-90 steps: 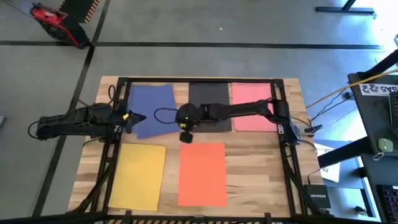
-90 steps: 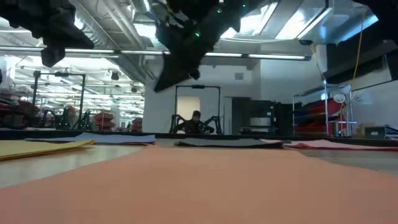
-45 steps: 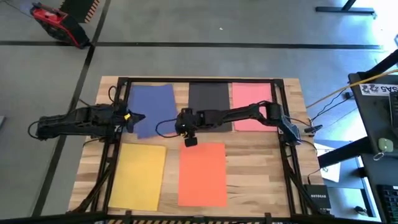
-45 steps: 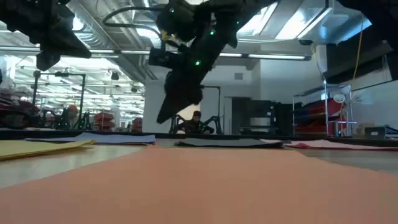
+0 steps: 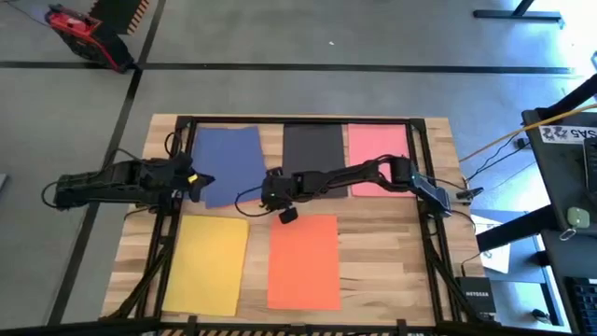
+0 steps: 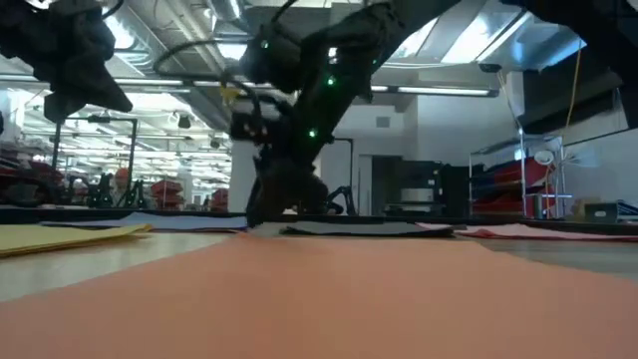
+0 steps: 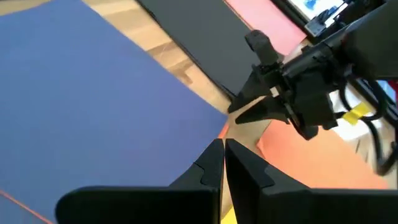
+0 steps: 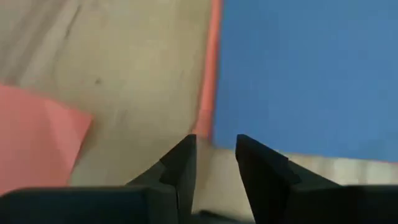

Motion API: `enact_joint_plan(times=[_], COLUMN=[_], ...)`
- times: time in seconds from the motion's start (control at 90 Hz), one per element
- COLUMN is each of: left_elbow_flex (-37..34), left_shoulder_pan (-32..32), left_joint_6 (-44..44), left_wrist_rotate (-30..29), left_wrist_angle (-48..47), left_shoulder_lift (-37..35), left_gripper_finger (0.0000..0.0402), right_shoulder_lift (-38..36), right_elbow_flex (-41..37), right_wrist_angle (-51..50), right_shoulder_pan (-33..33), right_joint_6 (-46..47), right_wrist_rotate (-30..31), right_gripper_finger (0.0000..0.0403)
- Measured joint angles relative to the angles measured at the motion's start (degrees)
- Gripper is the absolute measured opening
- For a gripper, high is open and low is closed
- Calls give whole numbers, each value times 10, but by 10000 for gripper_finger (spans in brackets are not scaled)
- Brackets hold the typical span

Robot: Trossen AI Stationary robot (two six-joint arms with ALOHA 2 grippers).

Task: Organize paper
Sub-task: Move the blue paper to the bottom right of the table

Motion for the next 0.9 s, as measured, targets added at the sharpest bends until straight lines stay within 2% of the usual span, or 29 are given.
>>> enact_joint_plan(times=[0.467, 0.578, 0.733, 0.9], left_elbow_flex=[0, 0, 0, 0], left_shoulder_pan=[0, 0, 0, 0], left_joint_6=[-3, -8, -9, -10], left_wrist_rotate=[0, 0, 0, 0], left_wrist_angle=[0, 0, -1, -1], left_shoulder_lift=[0, 0, 0, 0], left_gripper_finger=[0, 0, 0, 0], right_shoulder_lift=[24, 25, 27, 28], right_elbow_flex=[3, 3, 7, 15], right_wrist_angle=[40, 38, 32, 24], right_shoulder_pan=[-15, -18, -18, -19], right_joint_6=[-13, -13, -13, -10], right_wrist_rotate=[2, -3, -5, -6], right_gripper_finger=[100, 75, 11, 9])
